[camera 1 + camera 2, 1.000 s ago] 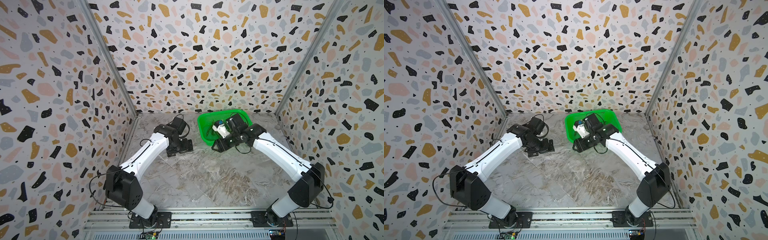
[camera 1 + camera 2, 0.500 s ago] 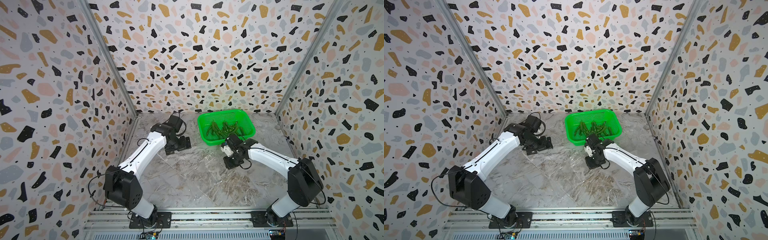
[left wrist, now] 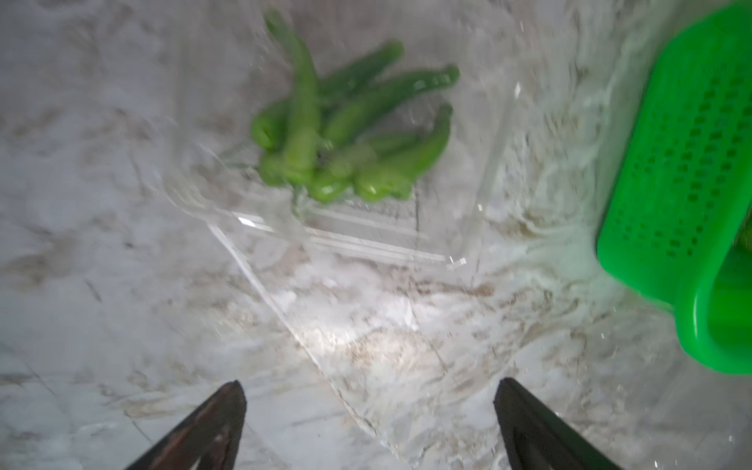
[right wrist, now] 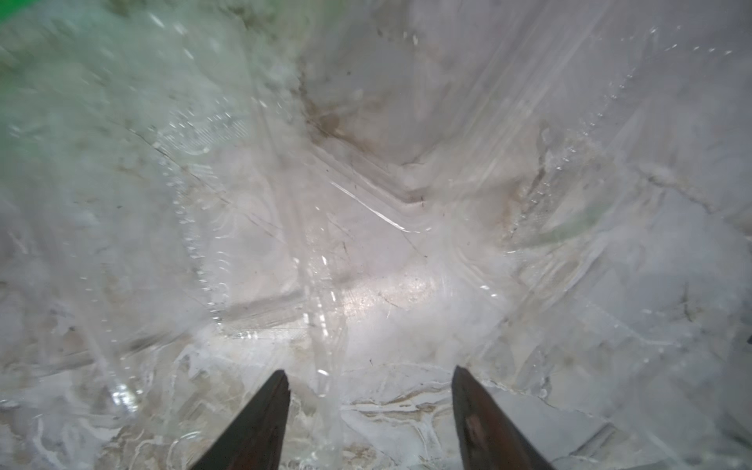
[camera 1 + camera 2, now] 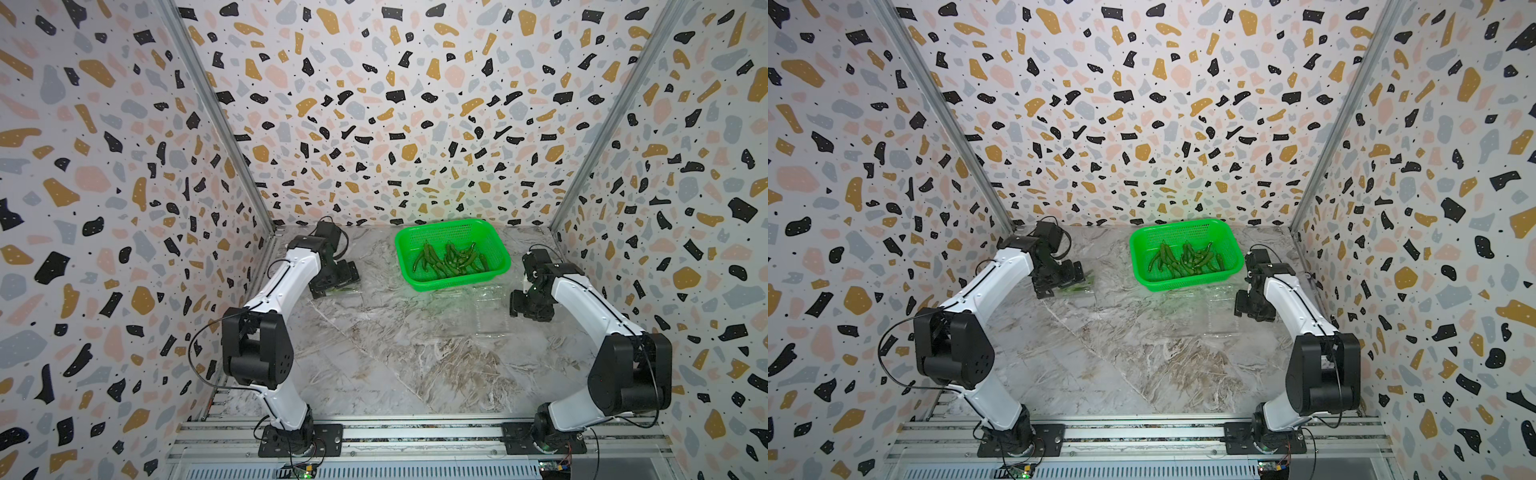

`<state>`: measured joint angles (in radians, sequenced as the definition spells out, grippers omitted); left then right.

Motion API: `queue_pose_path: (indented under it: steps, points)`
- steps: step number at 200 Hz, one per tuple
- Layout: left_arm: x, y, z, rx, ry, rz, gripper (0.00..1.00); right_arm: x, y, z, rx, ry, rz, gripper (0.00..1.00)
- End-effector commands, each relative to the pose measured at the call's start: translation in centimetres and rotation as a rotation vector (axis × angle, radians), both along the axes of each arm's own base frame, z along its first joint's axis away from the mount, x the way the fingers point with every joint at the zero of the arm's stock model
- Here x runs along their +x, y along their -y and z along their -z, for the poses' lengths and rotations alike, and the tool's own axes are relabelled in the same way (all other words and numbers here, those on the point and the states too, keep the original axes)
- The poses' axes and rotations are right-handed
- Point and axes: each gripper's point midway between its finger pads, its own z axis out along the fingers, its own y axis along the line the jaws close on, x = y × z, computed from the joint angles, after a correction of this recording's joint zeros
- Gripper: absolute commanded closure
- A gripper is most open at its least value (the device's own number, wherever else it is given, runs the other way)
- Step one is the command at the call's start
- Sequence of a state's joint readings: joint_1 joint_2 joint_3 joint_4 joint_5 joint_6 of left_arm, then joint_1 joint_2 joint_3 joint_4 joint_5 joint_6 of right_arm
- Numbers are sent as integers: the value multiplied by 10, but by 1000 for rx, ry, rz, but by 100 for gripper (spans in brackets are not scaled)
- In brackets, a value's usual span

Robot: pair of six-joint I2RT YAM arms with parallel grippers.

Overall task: Take small green peppers out of containers
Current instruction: Move the packing box to the center of the board.

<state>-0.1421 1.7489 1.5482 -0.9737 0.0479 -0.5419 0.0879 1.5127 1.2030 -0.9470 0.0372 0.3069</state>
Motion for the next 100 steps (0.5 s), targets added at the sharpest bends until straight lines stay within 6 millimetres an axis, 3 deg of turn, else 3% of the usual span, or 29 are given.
queue_pose_path:
  steps: [1, 23, 51, 75, 100]
  points:
    - [47, -36, -24, 81, 132, -35, 0, 23, -19, -55, 35, 166, -56, 32]
    - [88, -59, -26, 117, 168, -23, 1, 36, -76, -85, 127, 257, -198, 32]
    - [140, -65, -14, 124, 217, 60, 1, 29, -173, -89, 266, 245, -429, 32]
    - [177, -48, 3, 49, 271, 162, 1, 7, -250, -81, 438, 198, -601, 34]
    - [197, -24, 25, -71, 282, 255, 1, -10, -300, -67, 551, 134, -695, 36]
